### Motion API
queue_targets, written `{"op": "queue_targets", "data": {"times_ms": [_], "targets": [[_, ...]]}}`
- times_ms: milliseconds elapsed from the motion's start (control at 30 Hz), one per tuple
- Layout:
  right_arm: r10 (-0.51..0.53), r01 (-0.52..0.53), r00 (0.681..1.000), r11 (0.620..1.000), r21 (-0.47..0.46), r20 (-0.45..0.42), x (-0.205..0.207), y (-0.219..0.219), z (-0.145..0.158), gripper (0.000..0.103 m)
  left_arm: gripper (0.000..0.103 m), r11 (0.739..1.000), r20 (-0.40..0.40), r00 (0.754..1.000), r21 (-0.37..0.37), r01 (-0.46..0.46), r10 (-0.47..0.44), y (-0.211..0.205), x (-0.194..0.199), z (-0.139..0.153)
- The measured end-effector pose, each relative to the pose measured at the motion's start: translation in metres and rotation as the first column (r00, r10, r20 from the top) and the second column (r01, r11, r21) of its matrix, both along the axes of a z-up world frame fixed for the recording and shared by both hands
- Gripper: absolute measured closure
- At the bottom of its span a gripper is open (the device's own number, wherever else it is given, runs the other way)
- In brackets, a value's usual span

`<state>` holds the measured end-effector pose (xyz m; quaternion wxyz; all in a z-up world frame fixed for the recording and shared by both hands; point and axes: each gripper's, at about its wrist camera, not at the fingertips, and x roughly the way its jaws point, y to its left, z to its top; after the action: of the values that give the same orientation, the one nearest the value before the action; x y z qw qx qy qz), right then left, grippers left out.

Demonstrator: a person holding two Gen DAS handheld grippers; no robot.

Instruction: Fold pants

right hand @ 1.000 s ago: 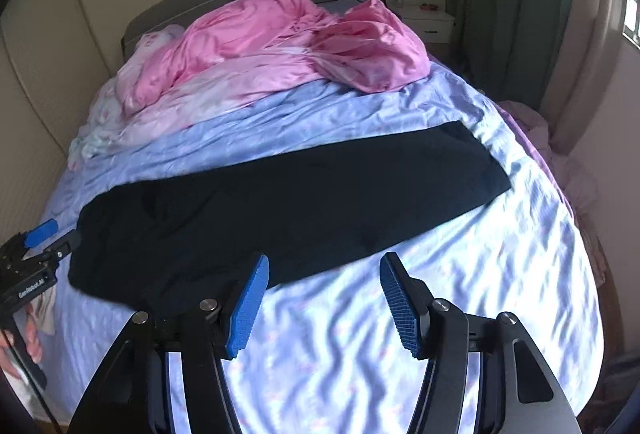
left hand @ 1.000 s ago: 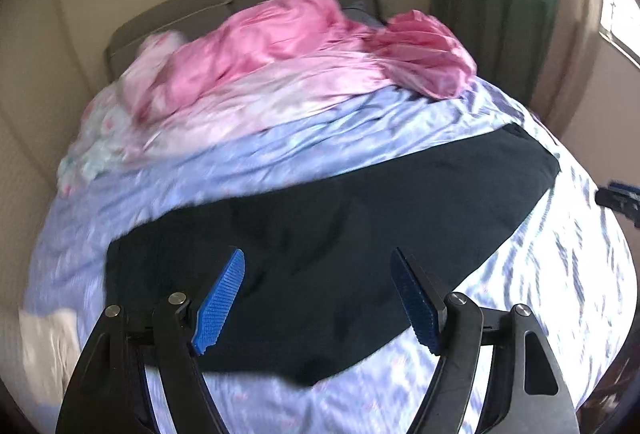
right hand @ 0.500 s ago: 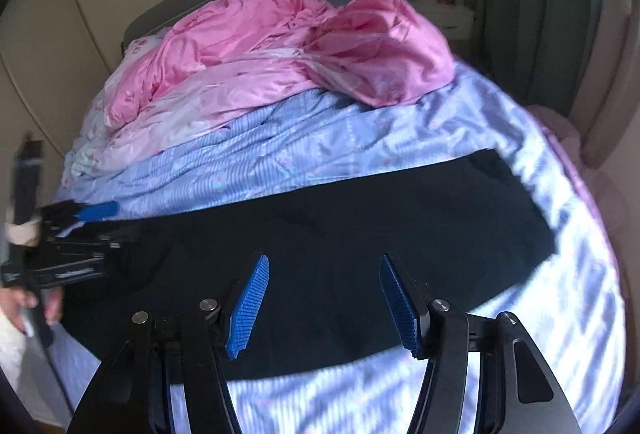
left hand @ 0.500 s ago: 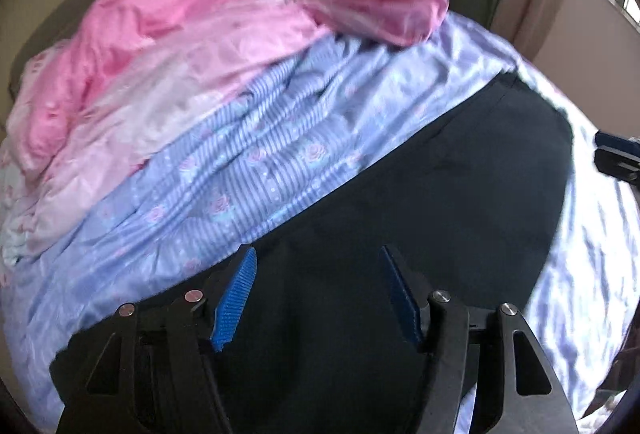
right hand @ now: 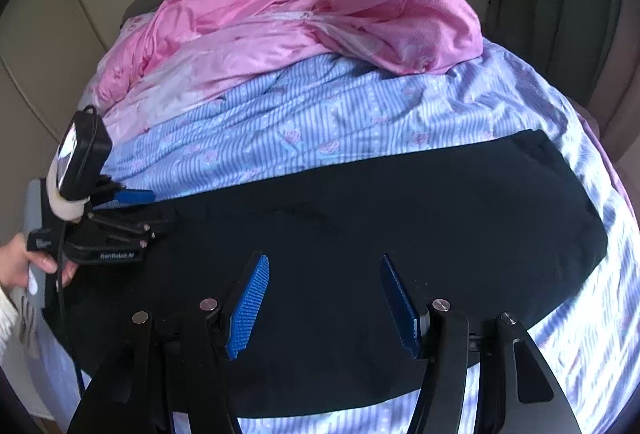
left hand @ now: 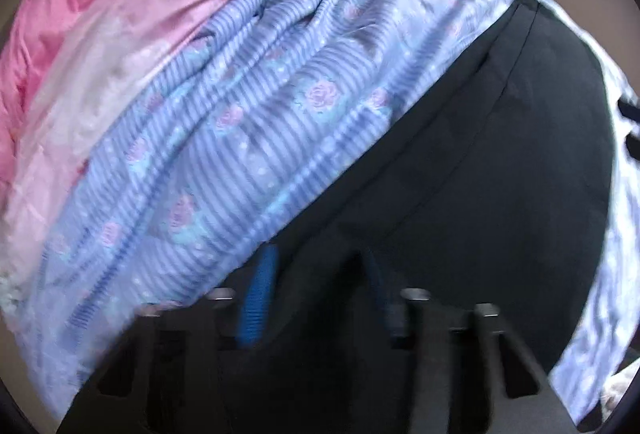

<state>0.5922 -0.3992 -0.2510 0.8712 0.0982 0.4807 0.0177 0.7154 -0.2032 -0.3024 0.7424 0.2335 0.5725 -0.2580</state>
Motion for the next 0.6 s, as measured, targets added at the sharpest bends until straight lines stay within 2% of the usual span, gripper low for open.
{"op": "queue_targets", "data": {"times_ms": [33,133,367,500,567,600], "targets": [[0.002,-0.002,1.0,1.0,0.0,-0.003,-0.001,0.001,-0.002,0.044,0.089,1.0,0.009,1.0,0.003,-0.011,0.011,0.001,0.0,0.0],[-0.007,0.007,1.0,1.0,0.006,-0.01,-0.001,0.0,-0.005,0.044,0.097,1.0,0.027,0.999,0.005,-0.018,0.018,0.002,-0.003,0.0],[-0.025,0.025,1.0,1.0,0.014,-0.011,0.001,-0.008,-0.009,0.044,0.099,0.997,0.116,0.99,0.0,-0.083,0.082,0.0,0.003,0.007],[-0.04,0.04,0.999,0.999,0.005,-0.011,0.004,-0.016,-0.012,0.044,0.099,0.993,0.124,0.986,0.014,-0.115,0.112,-0.002,0.013,-0.001],[-0.048,0.048,0.999,0.999,-0.001,-0.01,0.006,-0.022,-0.014,0.044,0.098,0.992,0.141,0.983,0.028,-0.126,0.121,-0.004,0.015,-0.004],[-0.055,0.054,0.998,0.998,-0.006,-0.011,0.007,-0.026,-0.014,0.044,0.094,0.99,0.158,0.979,0.038,-0.134,0.127,-0.006,0.015,-0.002]]}}
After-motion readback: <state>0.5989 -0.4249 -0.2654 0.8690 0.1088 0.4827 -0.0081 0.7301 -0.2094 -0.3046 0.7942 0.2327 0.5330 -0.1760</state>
